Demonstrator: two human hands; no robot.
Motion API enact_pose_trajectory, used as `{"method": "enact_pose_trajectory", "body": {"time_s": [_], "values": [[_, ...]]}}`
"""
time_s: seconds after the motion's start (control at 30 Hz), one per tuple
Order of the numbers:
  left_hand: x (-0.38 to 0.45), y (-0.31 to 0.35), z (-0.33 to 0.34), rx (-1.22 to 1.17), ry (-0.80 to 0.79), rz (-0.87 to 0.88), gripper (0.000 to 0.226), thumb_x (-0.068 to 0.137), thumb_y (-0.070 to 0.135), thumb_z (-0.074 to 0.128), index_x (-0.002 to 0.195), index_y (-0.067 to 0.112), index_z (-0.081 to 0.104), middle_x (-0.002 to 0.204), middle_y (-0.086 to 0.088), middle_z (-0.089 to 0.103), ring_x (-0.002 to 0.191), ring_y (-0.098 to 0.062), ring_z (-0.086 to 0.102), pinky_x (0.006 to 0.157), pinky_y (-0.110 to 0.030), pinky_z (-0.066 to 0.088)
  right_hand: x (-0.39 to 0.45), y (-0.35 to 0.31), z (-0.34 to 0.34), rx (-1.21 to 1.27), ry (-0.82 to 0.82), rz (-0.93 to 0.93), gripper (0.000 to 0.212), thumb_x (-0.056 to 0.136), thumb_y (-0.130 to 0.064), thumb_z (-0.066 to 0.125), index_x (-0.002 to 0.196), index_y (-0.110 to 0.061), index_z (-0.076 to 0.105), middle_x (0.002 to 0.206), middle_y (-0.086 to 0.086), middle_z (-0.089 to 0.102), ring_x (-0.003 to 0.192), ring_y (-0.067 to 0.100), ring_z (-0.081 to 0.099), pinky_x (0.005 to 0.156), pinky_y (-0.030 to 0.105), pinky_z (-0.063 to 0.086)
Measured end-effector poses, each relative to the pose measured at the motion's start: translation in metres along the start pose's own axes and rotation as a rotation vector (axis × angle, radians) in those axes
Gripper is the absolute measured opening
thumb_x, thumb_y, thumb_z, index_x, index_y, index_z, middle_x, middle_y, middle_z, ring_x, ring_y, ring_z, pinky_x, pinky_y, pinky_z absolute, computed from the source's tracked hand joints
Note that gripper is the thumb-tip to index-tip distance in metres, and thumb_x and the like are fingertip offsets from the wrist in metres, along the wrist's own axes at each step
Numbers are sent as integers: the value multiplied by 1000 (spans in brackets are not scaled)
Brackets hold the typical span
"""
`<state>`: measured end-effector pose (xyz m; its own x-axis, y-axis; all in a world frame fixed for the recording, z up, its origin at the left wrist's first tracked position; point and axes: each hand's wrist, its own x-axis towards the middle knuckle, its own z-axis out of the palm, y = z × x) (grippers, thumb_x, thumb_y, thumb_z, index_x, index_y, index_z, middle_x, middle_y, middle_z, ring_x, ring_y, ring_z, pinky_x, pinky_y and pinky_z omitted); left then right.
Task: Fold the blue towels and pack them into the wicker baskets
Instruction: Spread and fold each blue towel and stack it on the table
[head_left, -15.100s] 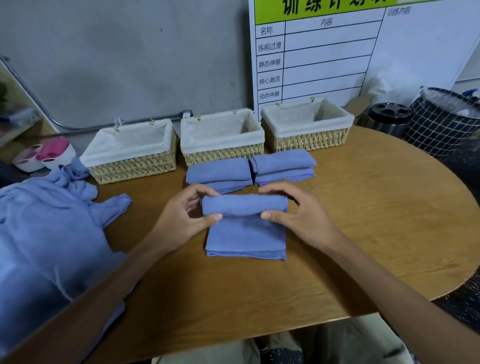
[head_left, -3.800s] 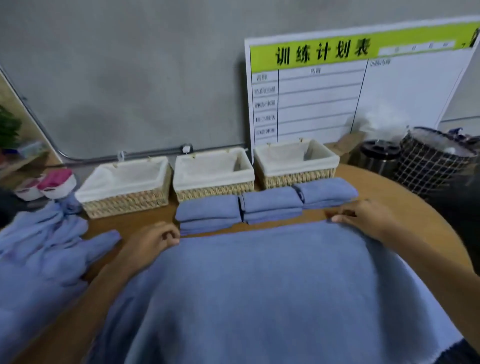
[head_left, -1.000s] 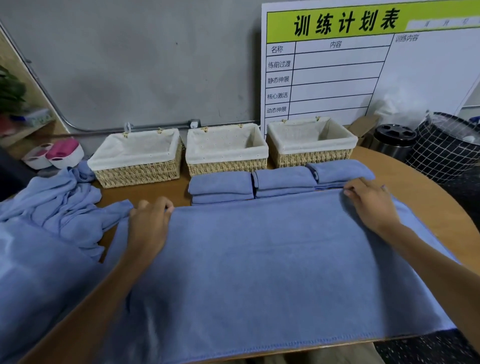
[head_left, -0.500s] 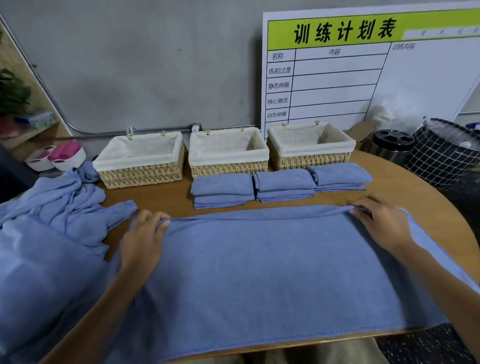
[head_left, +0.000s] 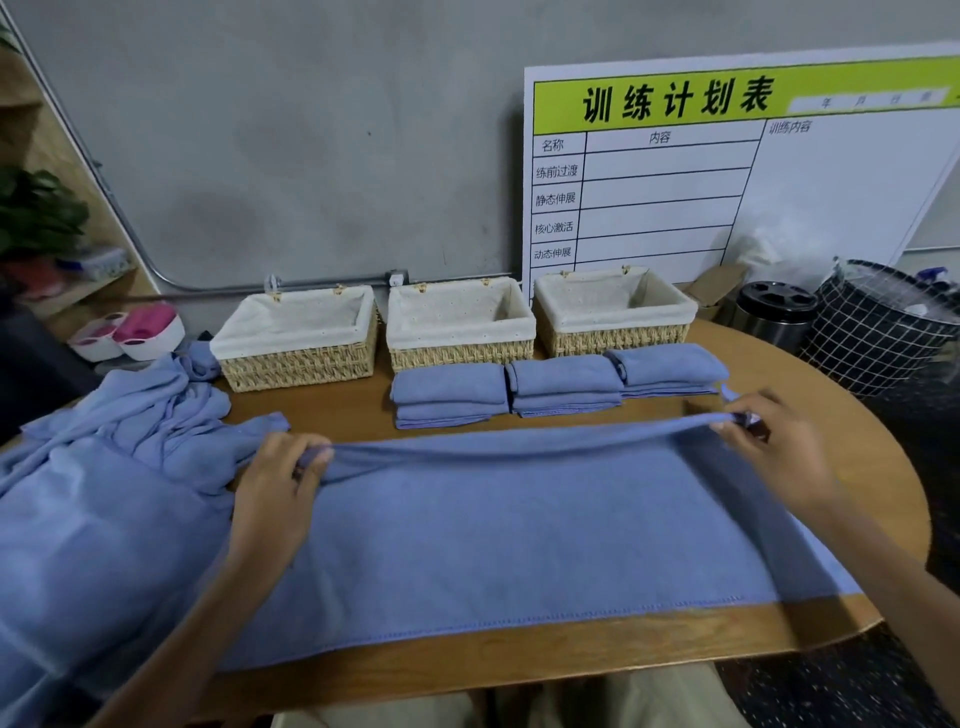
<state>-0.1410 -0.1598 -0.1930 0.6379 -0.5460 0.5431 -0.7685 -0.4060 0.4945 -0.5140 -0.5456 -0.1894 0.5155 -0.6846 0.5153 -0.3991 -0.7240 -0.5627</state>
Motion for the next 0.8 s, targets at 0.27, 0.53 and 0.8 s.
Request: {"method": "enact_pose_trajectory", "body": {"time_s": [0.27, 0.53, 0.8], "values": [[-18, -20, 11, 155, -130, -22, 6, 96, 17, 65, 90, 17, 67, 86, 0, 48, 68, -13, 48, 59, -30, 35, -31, 1, 15, -193, -88, -5, 18, 81, -14, 80, 89, -21, 65, 95, -3, 58, 80, 15, 53, 63, 33, 39], [-7, 0, 5, 44, -98, -69, 10, 98, 15, 61, 89, 17, 64, 91, -4, 49, 76, -17, 51, 70, -32, 39, -25, -12, 13, -104, -40, 28, 15, 87, -15, 75, 91, -21, 61, 96, 0, 51, 77, 23, 57, 65, 39, 46], [-42, -17, 3, 68, -117, -24, 8, 92, 9, 70, 87, 15, 69, 86, 3, 48, 74, -7, 48, 69, -28, 38, -48, 5, 8, -209, -50, -14, 13, 82, -9, 78, 86, -10, 66, 92, -2, 52, 69, 18, 53, 56, 25, 39]]}}
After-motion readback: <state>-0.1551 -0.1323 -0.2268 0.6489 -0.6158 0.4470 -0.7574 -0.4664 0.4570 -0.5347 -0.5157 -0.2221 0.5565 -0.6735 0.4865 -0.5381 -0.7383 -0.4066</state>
